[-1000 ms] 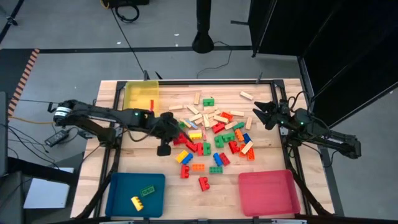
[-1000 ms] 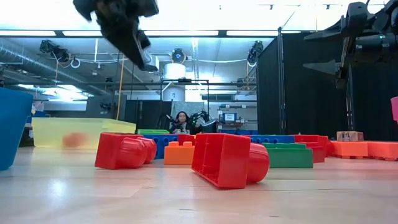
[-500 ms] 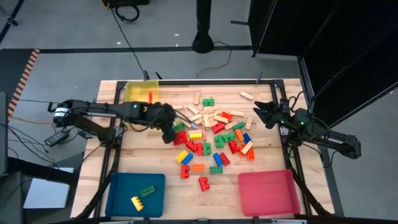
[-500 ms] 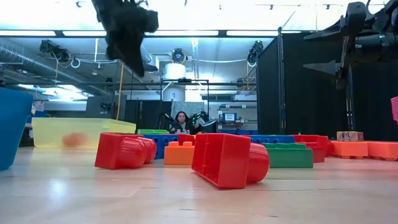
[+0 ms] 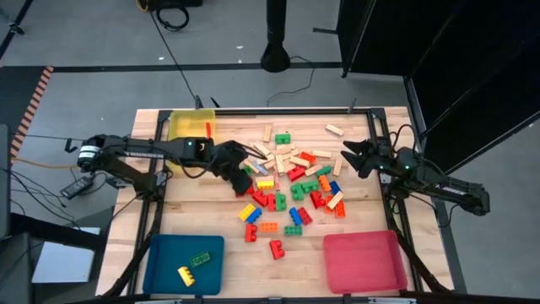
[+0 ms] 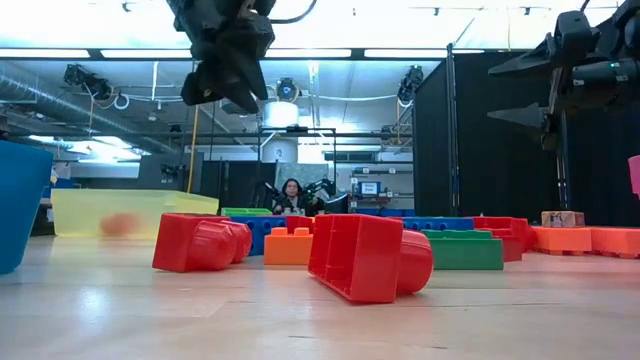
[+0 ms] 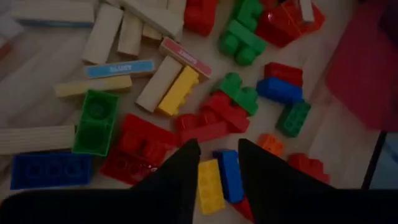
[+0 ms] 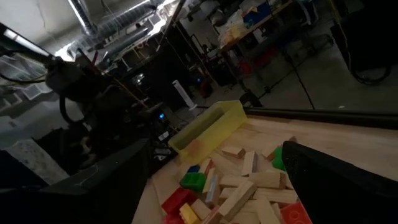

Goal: Sort blocks by size
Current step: Put the blue game piece into the blue bin

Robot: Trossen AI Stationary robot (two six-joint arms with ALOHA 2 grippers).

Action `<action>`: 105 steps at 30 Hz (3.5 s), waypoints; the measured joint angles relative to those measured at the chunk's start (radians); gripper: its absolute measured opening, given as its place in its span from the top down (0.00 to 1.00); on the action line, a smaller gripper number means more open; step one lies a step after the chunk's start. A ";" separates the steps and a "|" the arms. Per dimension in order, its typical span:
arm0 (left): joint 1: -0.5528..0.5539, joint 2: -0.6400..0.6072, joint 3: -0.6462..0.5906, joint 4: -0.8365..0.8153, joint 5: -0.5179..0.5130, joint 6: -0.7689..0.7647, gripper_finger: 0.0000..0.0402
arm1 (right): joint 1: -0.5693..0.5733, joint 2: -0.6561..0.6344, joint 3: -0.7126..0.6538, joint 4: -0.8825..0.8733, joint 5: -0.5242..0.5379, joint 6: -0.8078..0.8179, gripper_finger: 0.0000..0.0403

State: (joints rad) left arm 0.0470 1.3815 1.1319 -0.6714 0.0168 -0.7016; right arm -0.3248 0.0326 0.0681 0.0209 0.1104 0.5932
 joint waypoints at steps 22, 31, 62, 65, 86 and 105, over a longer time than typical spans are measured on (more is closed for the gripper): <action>0.050 0.172 -0.040 -0.173 -0.209 -0.560 0.55 | 0.000 0.002 0.000 -0.069 0.000 -0.047 0.07; 0.098 0.197 -0.058 -0.146 -0.228 -0.725 0.55 | 0.000 0.002 0.000 -0.074 -0.003 -0.061 0.07; 0.142 0.082 -0.182 -0.134 -0.279 -1.059 0.54 | 0.002 0.002 0.000 -0.090 -0.010 -0.073 0.07; 0.143 0.082 -0.214 -0.031 -0.257 -1.030 0.51 | 0.002 0.002 0.000 -0.091 -0.010 -0.070 0.07; 0.141 0.101 -0.287 0.011 -0.230 -1.033 0.38 | 0.002 0.002 0.000 -0.090 -0.034 -0.039 0.07; 0.143 0.229 -0.283 0.093 -0.185 -1.093 0.45 | 0.003 0.003 0.001 -0.090 -0.046 -0.039 0.07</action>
State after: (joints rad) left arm 0.1901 1.6107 0.8485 -0.5786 -0.1686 -1.7947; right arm -0.3222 0.0353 0.0689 -0.0690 0.0645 0.5541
